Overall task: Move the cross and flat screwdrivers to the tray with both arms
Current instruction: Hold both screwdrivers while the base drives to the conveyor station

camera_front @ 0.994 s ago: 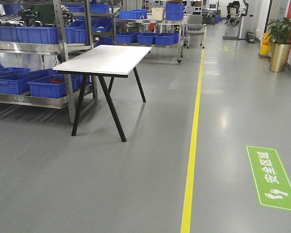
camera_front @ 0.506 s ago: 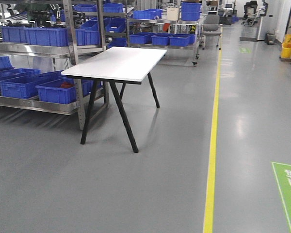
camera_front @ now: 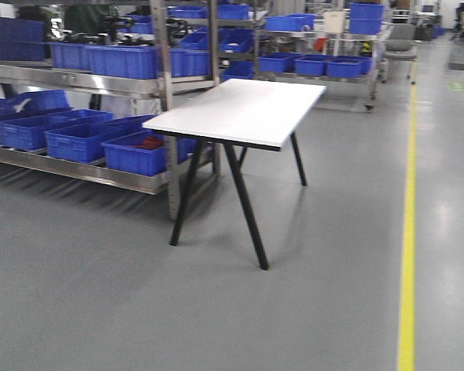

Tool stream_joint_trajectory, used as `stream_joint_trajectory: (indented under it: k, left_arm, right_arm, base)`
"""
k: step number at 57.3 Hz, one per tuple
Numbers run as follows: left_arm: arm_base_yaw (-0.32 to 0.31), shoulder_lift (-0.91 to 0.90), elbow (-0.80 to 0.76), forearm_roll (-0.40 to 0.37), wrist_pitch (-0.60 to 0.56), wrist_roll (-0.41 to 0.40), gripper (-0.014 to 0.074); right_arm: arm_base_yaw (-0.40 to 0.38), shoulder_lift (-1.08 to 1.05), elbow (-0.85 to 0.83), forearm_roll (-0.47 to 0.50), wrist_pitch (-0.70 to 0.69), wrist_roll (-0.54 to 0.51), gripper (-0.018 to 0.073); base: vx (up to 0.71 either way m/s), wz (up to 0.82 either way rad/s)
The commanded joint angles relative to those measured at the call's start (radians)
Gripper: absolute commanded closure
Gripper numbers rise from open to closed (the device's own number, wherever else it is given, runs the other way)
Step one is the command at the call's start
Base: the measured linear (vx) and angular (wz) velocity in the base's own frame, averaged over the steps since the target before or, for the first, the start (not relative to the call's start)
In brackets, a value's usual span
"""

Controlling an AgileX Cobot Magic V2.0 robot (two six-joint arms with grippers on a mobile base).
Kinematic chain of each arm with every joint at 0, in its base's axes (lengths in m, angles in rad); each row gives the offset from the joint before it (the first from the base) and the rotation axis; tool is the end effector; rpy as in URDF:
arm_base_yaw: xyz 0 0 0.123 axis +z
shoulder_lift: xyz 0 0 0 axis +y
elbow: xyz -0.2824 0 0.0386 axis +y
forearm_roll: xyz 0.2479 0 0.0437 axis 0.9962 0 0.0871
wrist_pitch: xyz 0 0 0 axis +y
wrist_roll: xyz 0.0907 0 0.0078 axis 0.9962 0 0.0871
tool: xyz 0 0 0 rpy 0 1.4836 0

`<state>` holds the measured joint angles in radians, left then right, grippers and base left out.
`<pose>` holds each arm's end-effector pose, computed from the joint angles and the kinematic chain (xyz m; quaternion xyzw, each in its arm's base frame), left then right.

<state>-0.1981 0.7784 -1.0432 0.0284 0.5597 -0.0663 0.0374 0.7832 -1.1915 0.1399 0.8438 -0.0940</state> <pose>0.1404 -0.0268 0.4369 0.0557 0.7745 -0.0697 0.6262 0.1220 0.0141 0.4575 -0.0456 0.8157 0.0532 0.5742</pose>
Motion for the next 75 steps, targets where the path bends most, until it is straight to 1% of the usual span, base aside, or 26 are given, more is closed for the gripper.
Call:
stream_joint_trajectory:
  k: [1, 48, 75]
  left_arm:
    - [-0.005, -0.008, -0.036, -0.005, -0.098, -0.009, 0.0597]
    - [-0.005, -0.007, -0.036, -0.005, -0.097, -0.009, 0.0597]
    - [-0.005, -0.008, -0.036, -0.005, -0.097, -0.009, 0.0596]
  right_arm:
    - [0.001, 0.001, -0.029, 0.006, -0.088, -0.008, 0.0568]
    - [0.001, 0.001, -0.029, 0.002, -0.077, -0.008, 0.0568]
    - [0.001, 0.001, -0.029, 0.002, -0.065, -0.008, 0.0568]
  base:
    - [0.51, 0.37]
    - [0.55, 0.57]
    - [0.55, 0.44]
